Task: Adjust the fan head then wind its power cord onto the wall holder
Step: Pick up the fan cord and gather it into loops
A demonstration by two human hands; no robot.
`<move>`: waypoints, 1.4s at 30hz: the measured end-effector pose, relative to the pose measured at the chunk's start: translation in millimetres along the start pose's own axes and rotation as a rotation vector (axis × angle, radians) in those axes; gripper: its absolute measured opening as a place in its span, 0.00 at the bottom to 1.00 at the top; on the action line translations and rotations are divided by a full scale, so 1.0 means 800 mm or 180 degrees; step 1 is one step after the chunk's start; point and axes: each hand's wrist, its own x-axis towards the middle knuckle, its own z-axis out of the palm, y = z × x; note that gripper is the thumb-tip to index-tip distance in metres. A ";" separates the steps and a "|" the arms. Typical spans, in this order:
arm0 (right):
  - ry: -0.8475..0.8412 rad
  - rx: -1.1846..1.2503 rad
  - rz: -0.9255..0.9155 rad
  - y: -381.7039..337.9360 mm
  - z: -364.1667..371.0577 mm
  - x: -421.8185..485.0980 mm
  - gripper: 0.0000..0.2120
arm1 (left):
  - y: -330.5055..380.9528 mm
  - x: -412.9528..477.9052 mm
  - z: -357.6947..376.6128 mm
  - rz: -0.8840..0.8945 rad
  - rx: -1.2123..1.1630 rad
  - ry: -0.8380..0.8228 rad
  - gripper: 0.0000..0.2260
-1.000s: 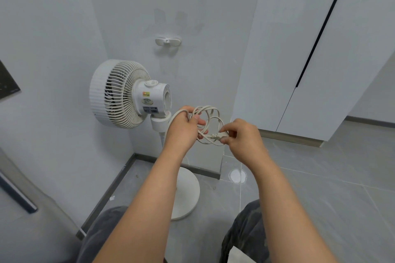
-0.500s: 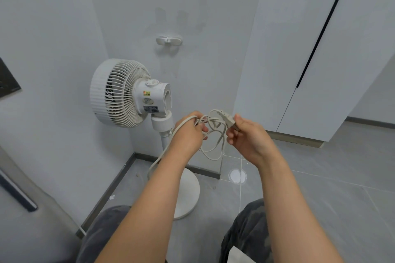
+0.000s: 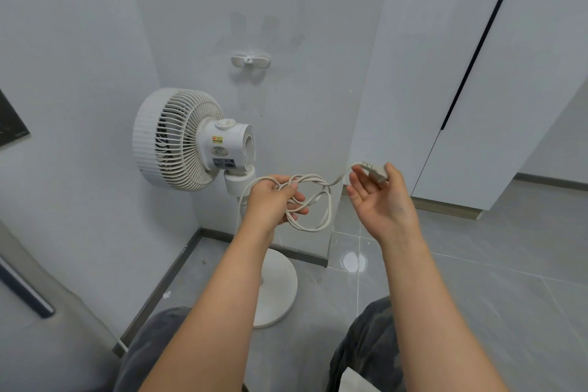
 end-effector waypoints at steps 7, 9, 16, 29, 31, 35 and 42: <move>-0.0156 0.0647 0.0198 0.000 -0.003 0.001 0.20 | -0.001 -0.003 0.000 -0.0126 -0.0232 -0.0370 0.05; -0.0196 0.0422 0.0180 -0.001 -0.003 0.002 0.22 | -0.001 -0.004 0.000 -0.0098 -0.0234 -0.0431 0.06; -0.0718 -0.0507 0.0075 -0.010 -0.002 -0.010 0.12 | -0.003 -0.001 -0.001 -0.0232 -0.0608 -0.0407 0.10; -0.1377 -0.3517 -0.0694 -0.014 0.002 -0.034 0.14 | -0.005 -0.001 -0.003 -0.0047 -0.0328 -0.0473 0.10; -0.1337 -0.3920 -0.0843 -0.013 0.003 -0.034 0.17 | -0.006 -0.002 -0.002 0.0036 -0.0075 -0.0482 0.11; -0.1421 -0.4819 -0.0825 -0.013 0.003 -0.033 0.21 | -0.004 -0.007 0.000 0.0054 0.0207 -0.0346 0.09; -0.1117 -0.5125 -0.1119 -0.009 -0.002 -0.030 0.18 | 0.002 -0.010 0.001 0.0207 0.0425 0.0067 0.11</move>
